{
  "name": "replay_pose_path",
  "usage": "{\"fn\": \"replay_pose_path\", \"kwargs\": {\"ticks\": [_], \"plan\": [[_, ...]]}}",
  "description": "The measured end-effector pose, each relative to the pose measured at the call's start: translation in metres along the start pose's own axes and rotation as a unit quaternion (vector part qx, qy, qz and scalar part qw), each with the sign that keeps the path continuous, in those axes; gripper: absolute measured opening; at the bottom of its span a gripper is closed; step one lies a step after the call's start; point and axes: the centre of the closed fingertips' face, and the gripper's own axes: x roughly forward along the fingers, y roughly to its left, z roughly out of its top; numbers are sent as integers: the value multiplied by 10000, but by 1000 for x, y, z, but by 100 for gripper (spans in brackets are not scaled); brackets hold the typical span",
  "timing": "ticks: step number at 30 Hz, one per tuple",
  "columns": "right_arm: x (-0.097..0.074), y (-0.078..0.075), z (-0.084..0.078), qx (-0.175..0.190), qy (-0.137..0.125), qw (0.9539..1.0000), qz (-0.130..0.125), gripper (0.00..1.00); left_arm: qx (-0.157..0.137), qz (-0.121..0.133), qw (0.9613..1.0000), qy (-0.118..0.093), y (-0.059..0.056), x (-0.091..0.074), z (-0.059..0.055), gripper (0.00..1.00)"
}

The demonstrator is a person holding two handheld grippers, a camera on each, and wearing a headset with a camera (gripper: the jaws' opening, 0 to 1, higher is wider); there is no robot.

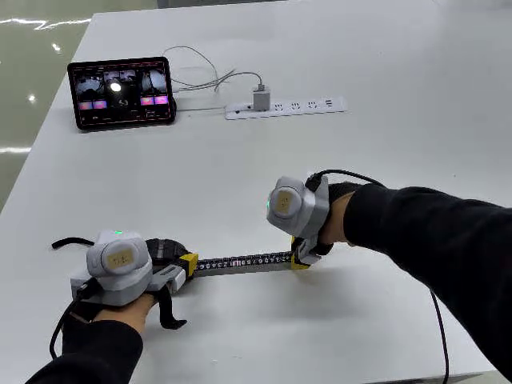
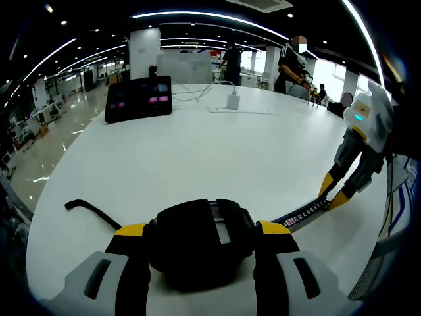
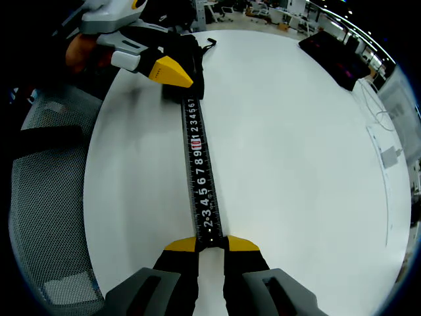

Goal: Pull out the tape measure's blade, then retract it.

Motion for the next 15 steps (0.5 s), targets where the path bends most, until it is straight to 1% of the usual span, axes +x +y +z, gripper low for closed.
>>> {"fn": "replay_pose_path", "kwargs": {"ticks": [15], "plan": [[1,1,4,-58,-28,10000,22,9,-9,8,10000,15,-1,-1,0,59]]}}
